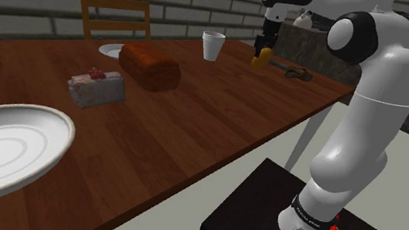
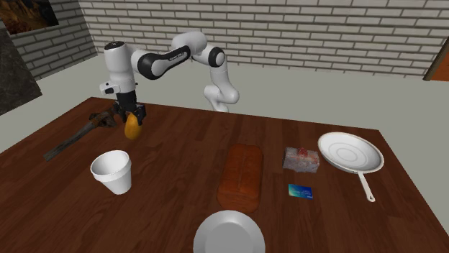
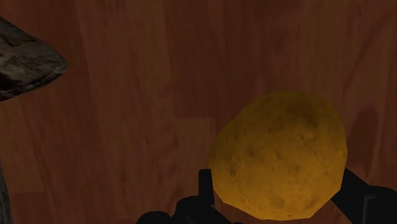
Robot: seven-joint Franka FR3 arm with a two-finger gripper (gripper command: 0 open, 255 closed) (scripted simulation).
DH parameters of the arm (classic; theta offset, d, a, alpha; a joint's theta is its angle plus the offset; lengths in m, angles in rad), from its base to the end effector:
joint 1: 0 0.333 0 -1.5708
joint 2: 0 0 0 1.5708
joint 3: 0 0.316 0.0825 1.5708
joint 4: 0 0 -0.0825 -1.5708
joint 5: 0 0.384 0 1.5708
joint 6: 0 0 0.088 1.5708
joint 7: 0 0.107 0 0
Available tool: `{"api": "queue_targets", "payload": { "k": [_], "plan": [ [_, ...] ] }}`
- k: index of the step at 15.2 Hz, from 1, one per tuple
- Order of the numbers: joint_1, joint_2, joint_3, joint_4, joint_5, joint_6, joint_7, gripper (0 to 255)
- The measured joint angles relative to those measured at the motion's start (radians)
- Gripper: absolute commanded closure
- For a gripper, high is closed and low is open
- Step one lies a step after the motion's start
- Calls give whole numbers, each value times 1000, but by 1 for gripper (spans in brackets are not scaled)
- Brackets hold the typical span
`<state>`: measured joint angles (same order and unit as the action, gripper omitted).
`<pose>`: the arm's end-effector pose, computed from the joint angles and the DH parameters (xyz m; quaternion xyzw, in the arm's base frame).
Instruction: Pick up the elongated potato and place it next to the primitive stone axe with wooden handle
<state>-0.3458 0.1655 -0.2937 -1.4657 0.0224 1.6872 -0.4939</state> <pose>0.5025 -0.3527 0.5923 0.9969 -0.0710 0.0198 0.0276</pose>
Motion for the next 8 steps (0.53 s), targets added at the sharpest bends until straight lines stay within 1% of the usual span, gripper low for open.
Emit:
{"api": "queue_targets", "payload": {
  "k": [8],
  "plan": [
    [4, -25, 0, -125, -6, 115, 3, 255]
  ]
}}
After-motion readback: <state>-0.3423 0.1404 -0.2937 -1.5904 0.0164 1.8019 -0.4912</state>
